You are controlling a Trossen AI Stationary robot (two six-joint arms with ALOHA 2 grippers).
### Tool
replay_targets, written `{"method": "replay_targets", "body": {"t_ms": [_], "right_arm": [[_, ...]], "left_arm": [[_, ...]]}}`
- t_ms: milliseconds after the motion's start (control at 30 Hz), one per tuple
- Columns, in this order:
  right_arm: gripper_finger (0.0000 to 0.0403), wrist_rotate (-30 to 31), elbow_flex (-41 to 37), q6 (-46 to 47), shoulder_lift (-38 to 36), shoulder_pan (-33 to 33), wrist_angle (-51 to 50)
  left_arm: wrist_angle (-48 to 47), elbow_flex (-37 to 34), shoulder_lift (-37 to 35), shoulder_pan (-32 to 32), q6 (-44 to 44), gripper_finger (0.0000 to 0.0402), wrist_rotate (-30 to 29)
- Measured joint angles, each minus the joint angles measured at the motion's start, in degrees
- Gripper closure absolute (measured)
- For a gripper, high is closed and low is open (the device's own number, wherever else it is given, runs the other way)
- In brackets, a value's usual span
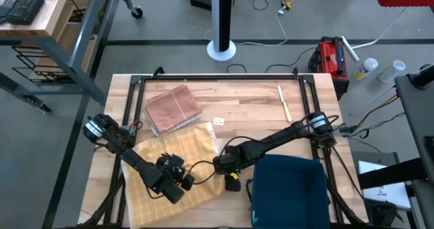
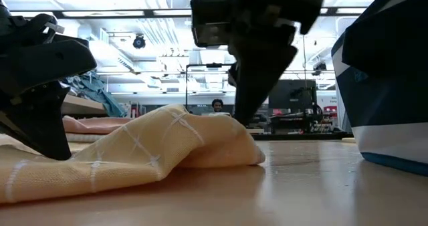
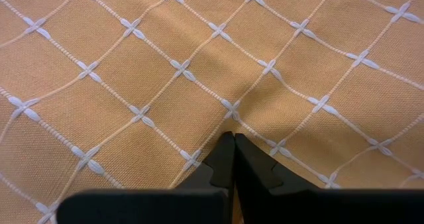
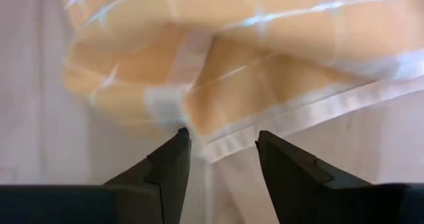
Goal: Fold towel
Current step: Fold the yellow towel
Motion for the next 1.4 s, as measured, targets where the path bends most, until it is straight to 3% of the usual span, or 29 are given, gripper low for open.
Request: {"method": "replay_targets", "body": {"t_ms": [233,500,667,833,1133,1267,1400], "right_arm": [[0.0240,6.6,0.1,0.0,0.1,0.0,3.5],[0.0257,6.6,-1.1,2.6,1.7,0.0,10.2],[0.0265,3.4,-1.1,3.0,5.0,-0.2,13.9],[0.0256,-5.2,-1.1,3.7,7.0,-0.7,24.1],[0.0227,-5.6,-1.1,4.7,6.9,-0.6,31.0],[0.0252,-4.6,-1.1,5.2,6.9,-0.4,33.0],[0.0333,0.0,-1.1,2.8,6.5,0.1,30.1]], "left_arm": [[0.3,0.0,0.0,0.0,1.0,0.0402,-0.1],[0.7,-0.1,0.0,0.0,1.0,0.0402,-0.6],[1.0,-0.2,0.0,0.0,1.0,0.0401,-0.8],[1.2,-0.2,0.0,0.0,1.0,0.0402,-1.0],[1.6,-0.2,0.1,0.0,1.3,0.0402,-1.3],[1.6,-0.2,0.1,0.0,1.3,0.0402,-1.3],[1.6,-0.2,0.1,0.0,1.3,0.0402,-1.3]]}}
